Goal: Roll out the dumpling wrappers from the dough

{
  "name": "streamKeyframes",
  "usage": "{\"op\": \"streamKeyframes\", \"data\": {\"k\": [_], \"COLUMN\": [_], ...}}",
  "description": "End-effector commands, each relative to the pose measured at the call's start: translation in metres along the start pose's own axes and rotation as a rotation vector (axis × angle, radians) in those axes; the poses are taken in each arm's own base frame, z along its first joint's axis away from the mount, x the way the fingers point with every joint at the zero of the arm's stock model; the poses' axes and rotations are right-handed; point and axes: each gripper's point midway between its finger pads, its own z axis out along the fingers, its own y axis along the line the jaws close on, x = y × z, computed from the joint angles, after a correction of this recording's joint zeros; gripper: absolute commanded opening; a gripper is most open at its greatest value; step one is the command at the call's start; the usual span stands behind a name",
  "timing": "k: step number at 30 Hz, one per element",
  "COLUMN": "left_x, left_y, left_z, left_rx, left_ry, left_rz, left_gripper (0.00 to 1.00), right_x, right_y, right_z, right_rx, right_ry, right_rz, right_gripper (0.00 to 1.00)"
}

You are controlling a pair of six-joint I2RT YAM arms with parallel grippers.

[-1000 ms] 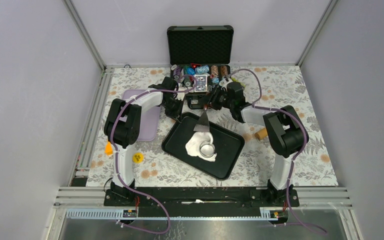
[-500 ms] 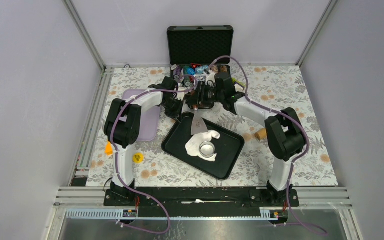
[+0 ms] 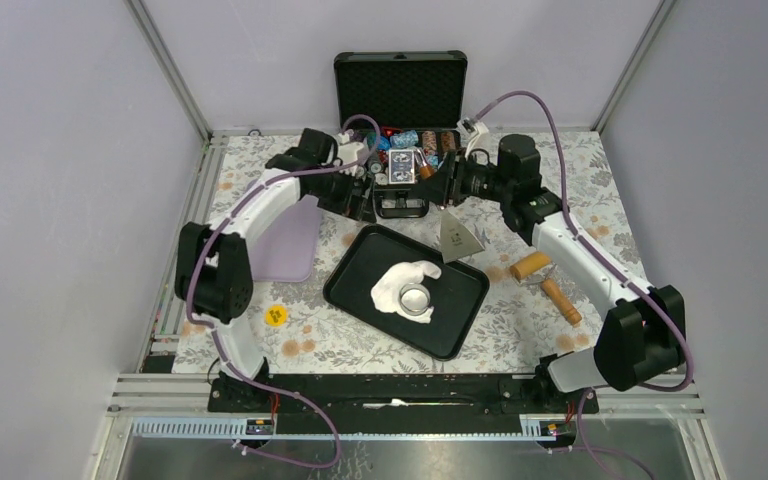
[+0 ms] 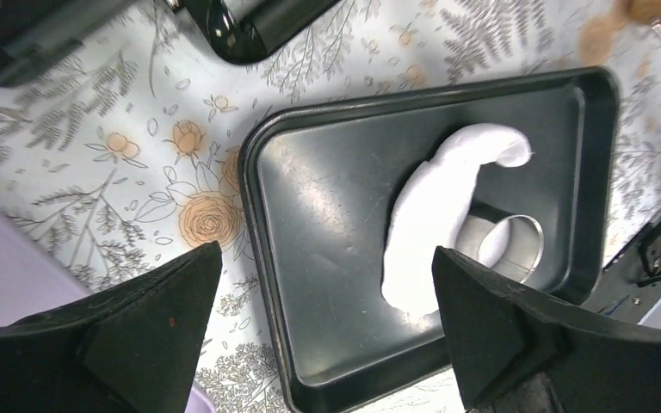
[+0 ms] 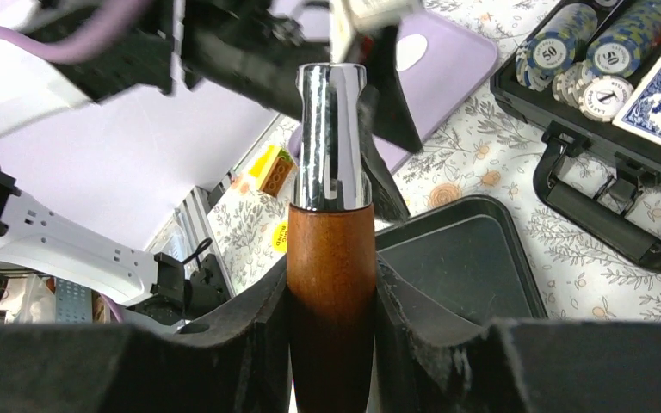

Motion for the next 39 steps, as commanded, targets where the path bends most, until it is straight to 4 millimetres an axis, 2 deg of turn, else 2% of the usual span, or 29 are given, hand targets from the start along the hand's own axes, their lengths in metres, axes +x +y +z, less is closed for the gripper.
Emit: {"op": "streamKeyframes", "data": {"k": [1, 2, 4, 6, 8, 10, 13, 16, 22, 26, 33, 35, 39], "left_x": [-0.05, -0.055, -0.062, -0.064, -0.063, -0.065, -0.073, -0.086, -0.097, -0.097, -0.091, -0.088, -0.081], "left_y": [-0.026, -0.031, -0.048, -0.074, -0.107, -0.134, -0.168, -0.2, -0.248, -0.267, -0.258, -0.261, -0.275], "left_z": [-0.047, -0.054, -0.066, -0.077, -0.088, -0.097, -0.107, -0.113, -0.105, -0.085, -0.055, -0.054, -0.055], "left_rx": [0.04, 0.064, 0.159, 0.281, 0.445, 0.558, 0.676, 0.785, 0.989, 1.019, 0.939, 0.96, 1.022], "left_ry": [-0.16, -0.178, -0.21, -0.226, -0.222, -0.225, -0.257, -0.313, -0.302, -0.25, -0.211, -0.196, -0.152], "left_rz": [0.056, 0.058, 0.053, 0.073, 0.078, 0.083, 0.092, 0.099, 0.019, -0.011, -0.064, -0.072, -0.076], "left_gripper": [0.99, 0.99, 0.99, 0.99, 0.99, 0.99, 0.99, 0.99, 0.99, 0.99, 0.98, 0.93, 0.76], "right_x": [0.007, 0.007, -0.007, -0.031, -0.058, -0.076, -0.084, -0.089, -0.092, -0.09, -0.09, -0.091, -0.094], "right_y": [0.01, 0.01, 0.006, -0.001, -0.014, -0.031, -0.04, -0.037, -0.031, -0.029, -0.023, -0.023, -0.024], "right_z": [-0.007, -0.008, -0.015, -0.027, -0.035, -0.04, -0.04, -0.042, -0.047, -0.051, -0.057, -0.056, -0.057], "right_rx": [-0.055, -0.054, -0.036, -0.041, -0.044, -0.039, -0.073, -0.144, -0.205, -0.215, -0.237, -0.248, -0.265], "right_ry": [0.007, 0.006, -0.072, -0.19, -0.268, -0.339, -0.4, -0.461, -0.508, -0.531, -0.561, -0.569, -0.597], "right_rz": [-0.037, -0.03, -0.003, 0.111, 0.249, 0.361, 0.474, 0.526, 0.541, 0.54, 0.501, 0.481, 0.445], "right_gripper": [0.0, 0.0, 0.0, 0.0, 0.0, 0.0, 0.0, 0.0, 0.0, 0.0, 0.0, 0.0, 0.0]}}
